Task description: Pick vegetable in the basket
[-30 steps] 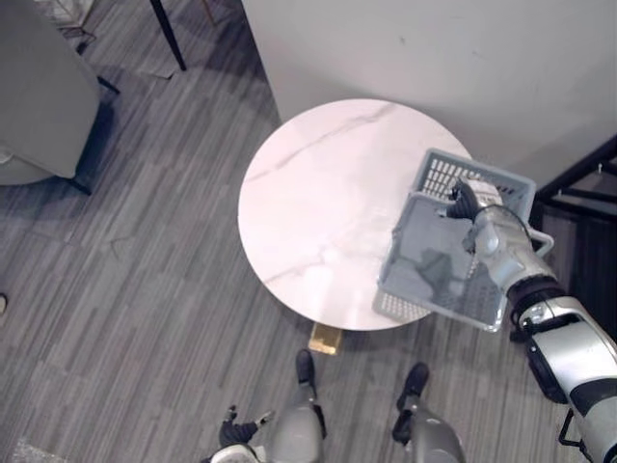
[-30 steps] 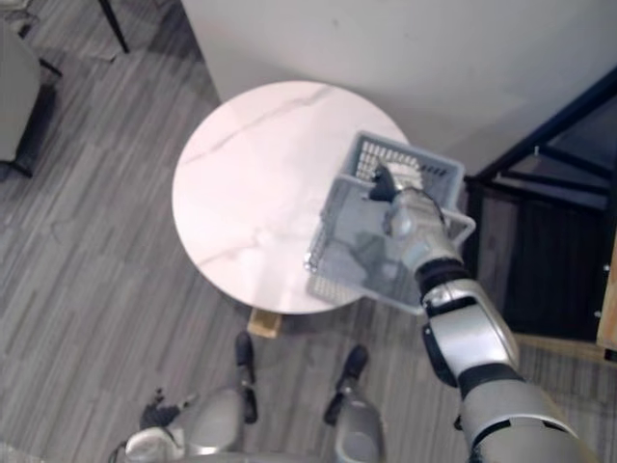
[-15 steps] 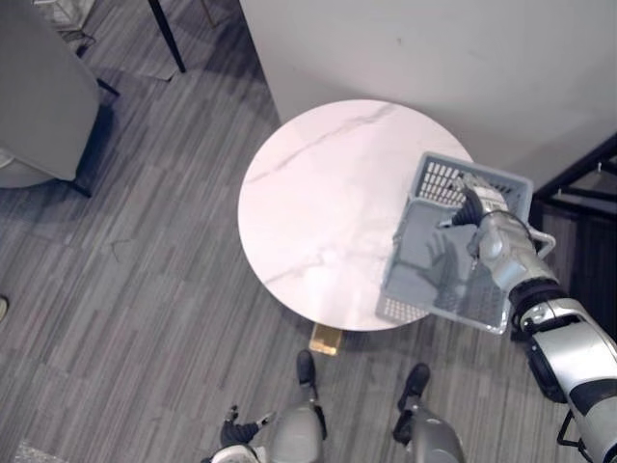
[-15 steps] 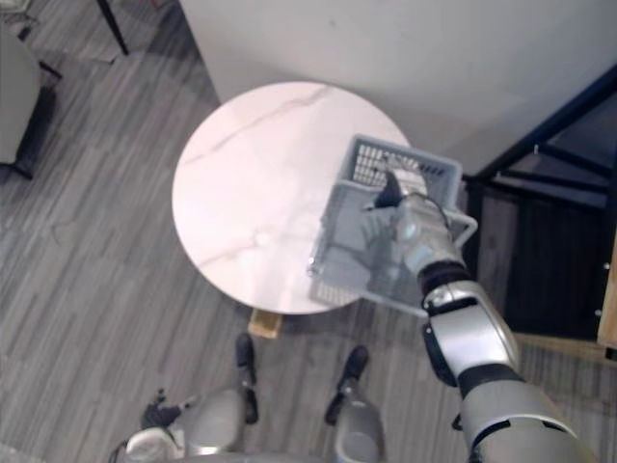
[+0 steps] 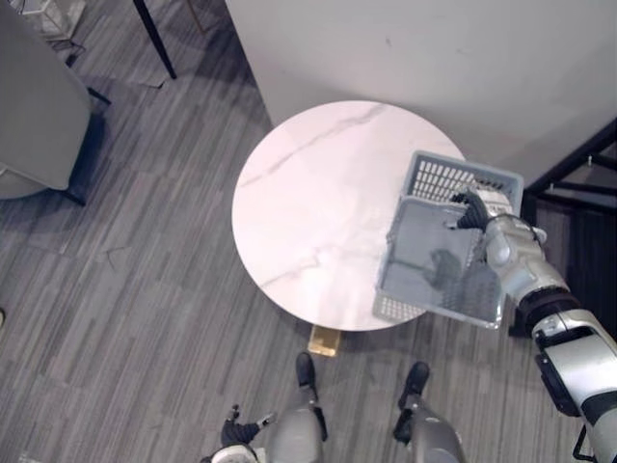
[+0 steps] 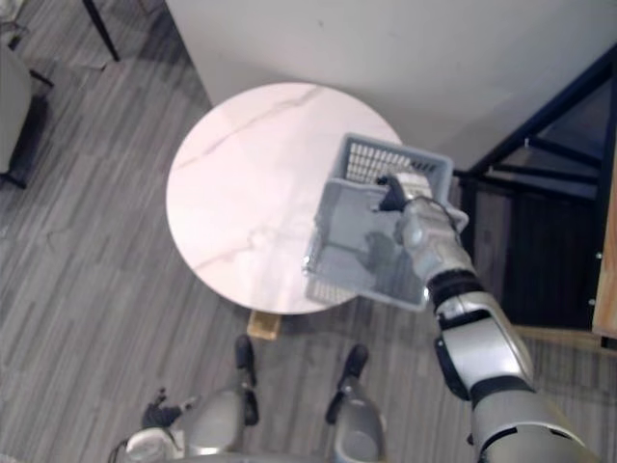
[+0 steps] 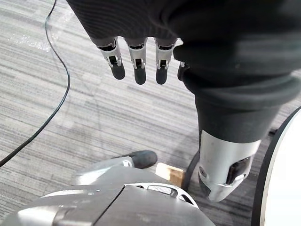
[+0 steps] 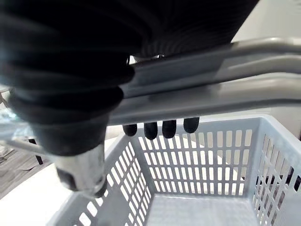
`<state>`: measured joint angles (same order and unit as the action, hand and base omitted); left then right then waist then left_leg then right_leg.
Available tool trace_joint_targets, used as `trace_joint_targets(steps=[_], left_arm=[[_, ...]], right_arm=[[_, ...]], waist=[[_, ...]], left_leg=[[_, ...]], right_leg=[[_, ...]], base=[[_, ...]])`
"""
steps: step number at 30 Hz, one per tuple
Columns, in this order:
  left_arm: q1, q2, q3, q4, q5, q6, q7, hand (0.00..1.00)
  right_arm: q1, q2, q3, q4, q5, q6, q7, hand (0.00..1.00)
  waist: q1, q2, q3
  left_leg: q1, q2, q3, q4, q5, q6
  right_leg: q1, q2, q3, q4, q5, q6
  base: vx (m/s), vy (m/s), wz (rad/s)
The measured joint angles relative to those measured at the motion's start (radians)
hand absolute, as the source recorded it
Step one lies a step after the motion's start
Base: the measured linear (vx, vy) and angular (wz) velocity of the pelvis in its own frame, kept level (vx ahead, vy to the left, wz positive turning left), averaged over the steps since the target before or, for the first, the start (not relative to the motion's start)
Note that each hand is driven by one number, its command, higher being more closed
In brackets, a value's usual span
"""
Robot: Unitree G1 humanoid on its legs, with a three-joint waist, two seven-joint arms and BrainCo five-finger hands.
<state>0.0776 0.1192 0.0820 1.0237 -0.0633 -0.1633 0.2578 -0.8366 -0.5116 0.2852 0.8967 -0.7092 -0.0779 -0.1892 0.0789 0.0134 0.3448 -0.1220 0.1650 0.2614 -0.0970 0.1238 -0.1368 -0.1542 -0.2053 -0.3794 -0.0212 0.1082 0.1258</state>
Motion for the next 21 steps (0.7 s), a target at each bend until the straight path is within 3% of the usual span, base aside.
trace_joint_targets(steps=[21], left_arm=[[0.000,0.005,-0.011,0.001,0.007,0.001,-0.004,0.00]], right_arm=[[0.019,-0.026,0.050,-0.021,-0.030,-0.020,0.015,1.00]], waist=[[-0.012,0.000,-0.001]], left_leg=[[0.001,-0.002,-0.016,0.000,0.000,0.000]], right_leg=[[0.001,-0.002,-0.002,0.004,0.001,0.001]], base=[[0.01,0.000,0.00]])
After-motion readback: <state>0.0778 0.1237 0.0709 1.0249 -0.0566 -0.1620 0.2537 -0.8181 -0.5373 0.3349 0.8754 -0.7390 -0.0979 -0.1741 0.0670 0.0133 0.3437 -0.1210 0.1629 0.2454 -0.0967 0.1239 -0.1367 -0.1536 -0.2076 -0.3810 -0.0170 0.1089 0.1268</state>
